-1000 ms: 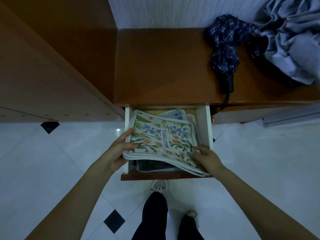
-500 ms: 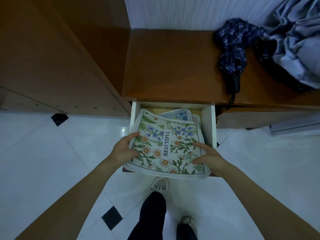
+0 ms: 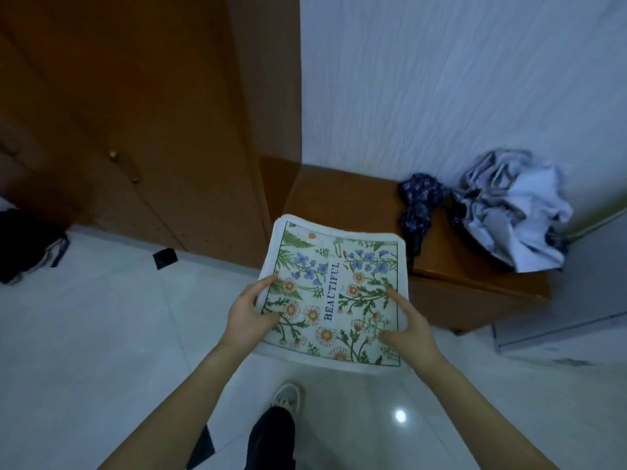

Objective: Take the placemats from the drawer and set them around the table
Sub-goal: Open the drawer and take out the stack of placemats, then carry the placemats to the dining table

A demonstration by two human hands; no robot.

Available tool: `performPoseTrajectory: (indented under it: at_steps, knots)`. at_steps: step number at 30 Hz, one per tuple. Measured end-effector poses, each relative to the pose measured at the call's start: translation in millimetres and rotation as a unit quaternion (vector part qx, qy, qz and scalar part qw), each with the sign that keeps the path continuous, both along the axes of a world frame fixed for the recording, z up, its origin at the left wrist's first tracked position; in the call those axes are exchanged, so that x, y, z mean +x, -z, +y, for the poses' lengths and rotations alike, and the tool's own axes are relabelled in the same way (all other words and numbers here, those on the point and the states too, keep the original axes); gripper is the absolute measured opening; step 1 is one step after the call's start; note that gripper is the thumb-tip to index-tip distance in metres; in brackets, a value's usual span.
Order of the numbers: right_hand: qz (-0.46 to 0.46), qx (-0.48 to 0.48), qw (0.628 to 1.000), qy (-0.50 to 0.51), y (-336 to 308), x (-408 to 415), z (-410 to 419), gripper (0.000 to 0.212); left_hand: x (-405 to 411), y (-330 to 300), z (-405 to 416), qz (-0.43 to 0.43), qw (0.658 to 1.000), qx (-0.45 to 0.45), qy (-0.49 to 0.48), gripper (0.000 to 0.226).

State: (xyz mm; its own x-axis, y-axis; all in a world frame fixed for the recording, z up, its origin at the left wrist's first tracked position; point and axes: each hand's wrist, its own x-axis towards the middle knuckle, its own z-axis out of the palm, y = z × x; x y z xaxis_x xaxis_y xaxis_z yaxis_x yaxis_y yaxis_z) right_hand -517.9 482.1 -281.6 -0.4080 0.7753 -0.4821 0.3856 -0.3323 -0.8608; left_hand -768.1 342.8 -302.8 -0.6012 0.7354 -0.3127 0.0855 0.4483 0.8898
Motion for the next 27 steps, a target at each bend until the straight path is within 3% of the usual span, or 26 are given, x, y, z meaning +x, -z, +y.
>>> performPoseTrajectory:
  at_steps: [3, 14, 27]
  knots:
    - [-0.017, 0.055, 0.997, -0.051, -67.6, 11.4, -10.1, 0.080, 20.1, -67.7, -20.3, 0.020, 0.999, 0.035, -0.026, 0.064]
    - [0.058, 0.088, 0.987, -0.122, -255.8, 3.5, -99.5, 0.079, 58.9, -238.3, -148.9, 0.042, 0.976, 0.129, -0.169, 0.066]
    - [0.103, 0.119, 0.946, -0.282, -320.0, -141.1, -273.5, 0.085, 0.5, -307.0, -376.0, 0.101, 0.919, 0.137, -0.356, 0.068]
